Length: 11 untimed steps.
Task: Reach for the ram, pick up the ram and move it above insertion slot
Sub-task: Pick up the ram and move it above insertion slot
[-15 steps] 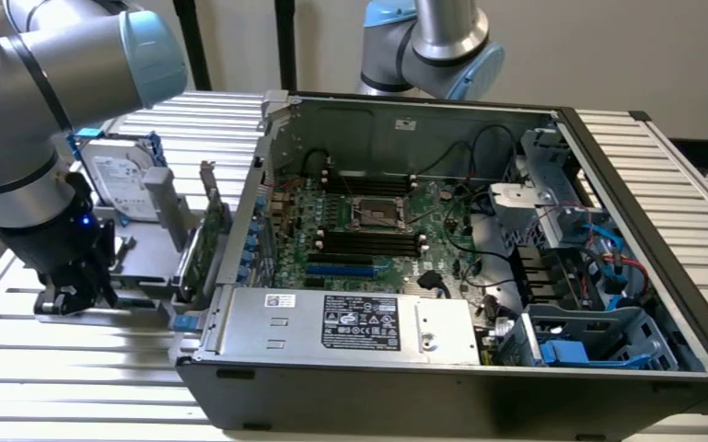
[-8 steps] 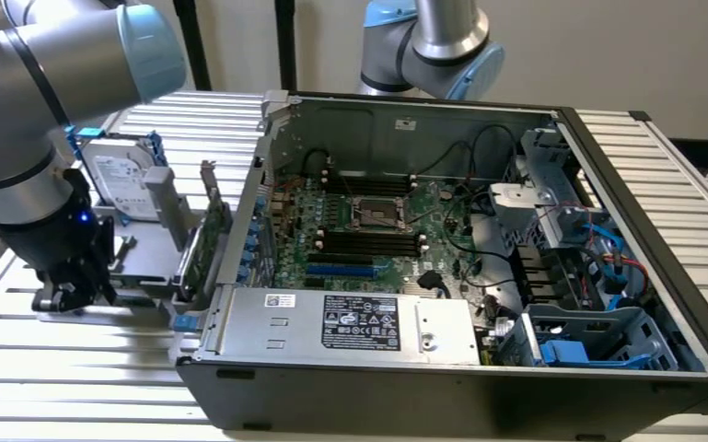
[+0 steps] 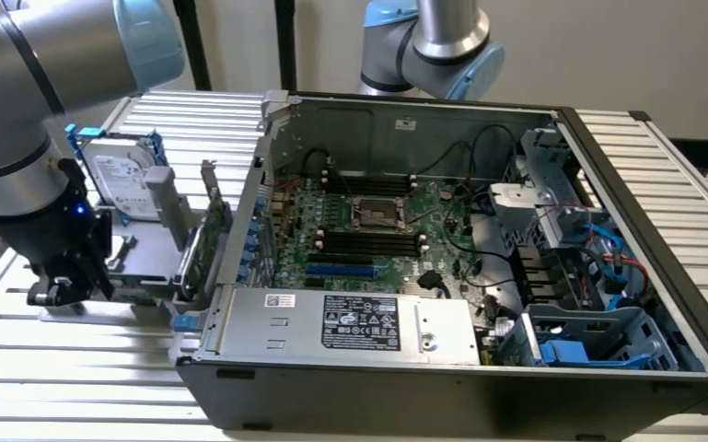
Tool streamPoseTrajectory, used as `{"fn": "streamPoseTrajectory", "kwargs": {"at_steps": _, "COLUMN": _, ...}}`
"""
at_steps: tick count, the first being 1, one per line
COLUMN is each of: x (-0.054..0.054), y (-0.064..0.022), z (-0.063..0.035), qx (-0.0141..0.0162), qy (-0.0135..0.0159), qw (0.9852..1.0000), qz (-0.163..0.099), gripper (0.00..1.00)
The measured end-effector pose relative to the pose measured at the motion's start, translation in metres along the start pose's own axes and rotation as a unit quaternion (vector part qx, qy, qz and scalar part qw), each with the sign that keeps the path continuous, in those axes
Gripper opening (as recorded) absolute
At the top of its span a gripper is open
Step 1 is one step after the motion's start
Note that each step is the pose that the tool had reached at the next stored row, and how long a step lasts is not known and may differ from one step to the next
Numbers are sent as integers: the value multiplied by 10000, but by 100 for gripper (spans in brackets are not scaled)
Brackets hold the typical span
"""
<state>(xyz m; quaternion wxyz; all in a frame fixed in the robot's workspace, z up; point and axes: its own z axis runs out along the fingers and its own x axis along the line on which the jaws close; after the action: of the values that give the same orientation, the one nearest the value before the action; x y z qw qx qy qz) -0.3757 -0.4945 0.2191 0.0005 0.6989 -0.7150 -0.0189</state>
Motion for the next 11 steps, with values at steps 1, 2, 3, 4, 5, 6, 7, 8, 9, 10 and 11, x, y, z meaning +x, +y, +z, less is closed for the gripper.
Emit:
{"fn": "streamPoseTrajectory", "kwargs": {"at_steps": 1, "x": -1, "y": 0, "z": -25, "qx": -1, "qy": 0, "qw": 10000, "qz": 0, "gripper": 14}}
{"fn": "streamPoseTrajectory", "kwargs": {"at_steps": 2, "x": -1, "y": -1, "z": -56, "qx": -1, "qy": 0, "qw": 10000, "qz": 0, "gripper": 14}}
{"fn": "streamPoseTrajectory", "kwargs": {"at_steps": 3, "x": -2, "y": 0, "z": -90, "qx": -2, "qy": 1, "qw": 10000, "qz": 0, "gripper": 14}}
{"fn": "streamPoseTrajectory", "kwargs": {"at_steps": 4, "x": -3, "y": 0, "z": -131, "qx": -3, "qy": 0, "qw": 10000, "qz": 0, "gripper": 14}}
{"fn": "streamPoseTrajectory", "kwargs": {"at_steps": 5, "x": -5, "y": 0, "z": -176, "qx": -6, "qy": 1, "qw": 10000, "qz": 0, "gripper": 14}}
{"fn": "streamPoseTrajectory", "kwargs": {"at_steps": 6, "x": -6, "y": 0, "z": -220, "qx": -6, "qy": 0, "qw": 10000, "qz": 0, "gripper": 14}}
{"fn": "streamPoseTrajectory", "kwargs": {"at_steps": 7, "x": -7, "y": -1, "z": -266, "qx": -7, "qy": 0, "qw": 10000, "qz": 0, "gripper": 14}}
{"fn": "streamPoseTrajectory", "kwargs": {"at_steps": 8, "x": -8, "y": -5, "z": -315, "qx": -8, "qy": 1, "qw": 10000, "qz": 0, "gripper": 14}}
{"fn": "streamPoseTrajectory", "kwargs": {"at_steps": 9, "x": -9, "y": -10, "z": -360, "qx": -8, "qy": 1, "qw": 10000, "qz": -1, "gripper": 14}}
{"fn": "streamPoseTrajectory", "kwargs": {"at_steps": 10, "x": -11, "y": -17, "z": -405, "qx": -8, "qy": 0, "qw": 10000, "qz": 0, "gripper": 14}}
{"fn": "streamPoseTrajectory", "kwargs": {"at_steps": 11, "x": -12, "y": -26, "z": -450, "qx": -9, "qy": 1, "qw": 10000, "qz": 0, "gripper": 14}}
